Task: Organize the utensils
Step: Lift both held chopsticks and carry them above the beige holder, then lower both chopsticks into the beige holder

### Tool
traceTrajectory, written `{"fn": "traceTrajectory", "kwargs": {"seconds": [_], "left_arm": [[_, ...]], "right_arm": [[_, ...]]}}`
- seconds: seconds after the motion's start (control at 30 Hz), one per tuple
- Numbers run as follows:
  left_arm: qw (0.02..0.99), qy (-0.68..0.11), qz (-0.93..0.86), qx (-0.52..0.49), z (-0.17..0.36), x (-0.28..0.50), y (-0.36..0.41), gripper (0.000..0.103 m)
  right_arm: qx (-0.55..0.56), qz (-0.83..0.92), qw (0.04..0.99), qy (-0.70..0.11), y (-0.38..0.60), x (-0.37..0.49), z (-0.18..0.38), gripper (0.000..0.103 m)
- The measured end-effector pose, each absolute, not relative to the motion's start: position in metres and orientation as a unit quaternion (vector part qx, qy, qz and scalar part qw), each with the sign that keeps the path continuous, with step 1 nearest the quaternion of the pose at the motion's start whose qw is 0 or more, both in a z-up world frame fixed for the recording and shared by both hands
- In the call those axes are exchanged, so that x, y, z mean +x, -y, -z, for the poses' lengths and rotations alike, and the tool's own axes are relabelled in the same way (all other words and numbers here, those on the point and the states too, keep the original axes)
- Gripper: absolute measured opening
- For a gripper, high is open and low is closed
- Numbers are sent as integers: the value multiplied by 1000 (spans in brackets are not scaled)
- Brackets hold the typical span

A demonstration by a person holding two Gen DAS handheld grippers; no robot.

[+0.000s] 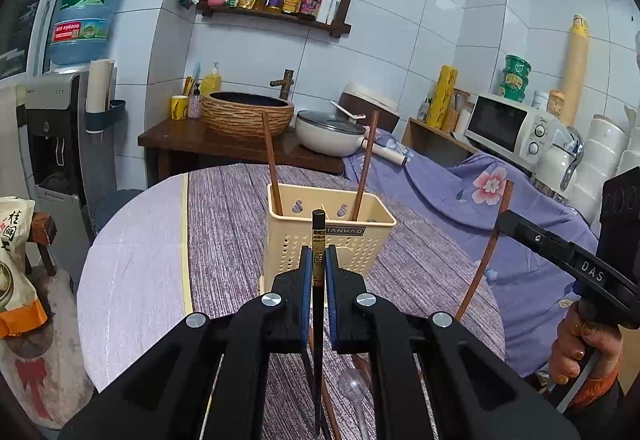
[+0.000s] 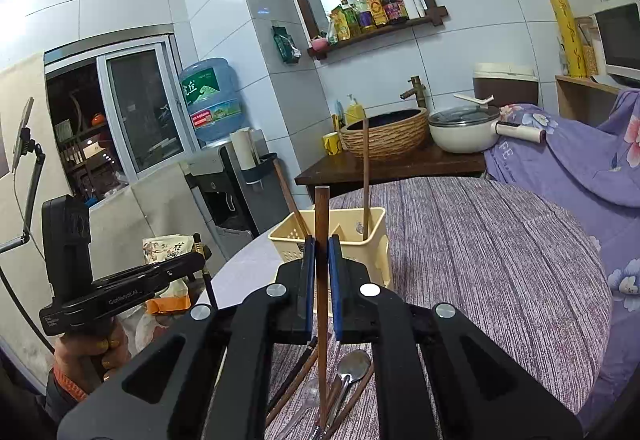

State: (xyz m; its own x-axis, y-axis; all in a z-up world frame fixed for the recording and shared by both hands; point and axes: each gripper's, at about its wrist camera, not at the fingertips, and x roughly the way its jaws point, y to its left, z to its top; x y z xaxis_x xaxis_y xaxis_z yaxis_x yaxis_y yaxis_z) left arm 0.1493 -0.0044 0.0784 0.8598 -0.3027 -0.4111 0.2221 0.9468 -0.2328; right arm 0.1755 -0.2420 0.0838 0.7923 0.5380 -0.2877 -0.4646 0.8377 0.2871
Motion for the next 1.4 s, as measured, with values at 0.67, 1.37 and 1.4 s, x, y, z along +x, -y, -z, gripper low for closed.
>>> {"fn": "traceTrajectory", "kwargs": {"seconds": [0.67, 1.37, 1.4], "left_arm": [[966, -197, 150, -76, -106, 144, 7, 7], [969, -149, 183, -68, -197, 170, 13, 7], [971, -143, 182, -66, -205, 173, 14, 7]], "right_arm": [[77, -289, 939, -166, 225, 175, -108, 7], [36, -295, 946, -128, 201, 203, -178, 7], [36, -292, 948, -122, 200, 206, -185, 7]]}}
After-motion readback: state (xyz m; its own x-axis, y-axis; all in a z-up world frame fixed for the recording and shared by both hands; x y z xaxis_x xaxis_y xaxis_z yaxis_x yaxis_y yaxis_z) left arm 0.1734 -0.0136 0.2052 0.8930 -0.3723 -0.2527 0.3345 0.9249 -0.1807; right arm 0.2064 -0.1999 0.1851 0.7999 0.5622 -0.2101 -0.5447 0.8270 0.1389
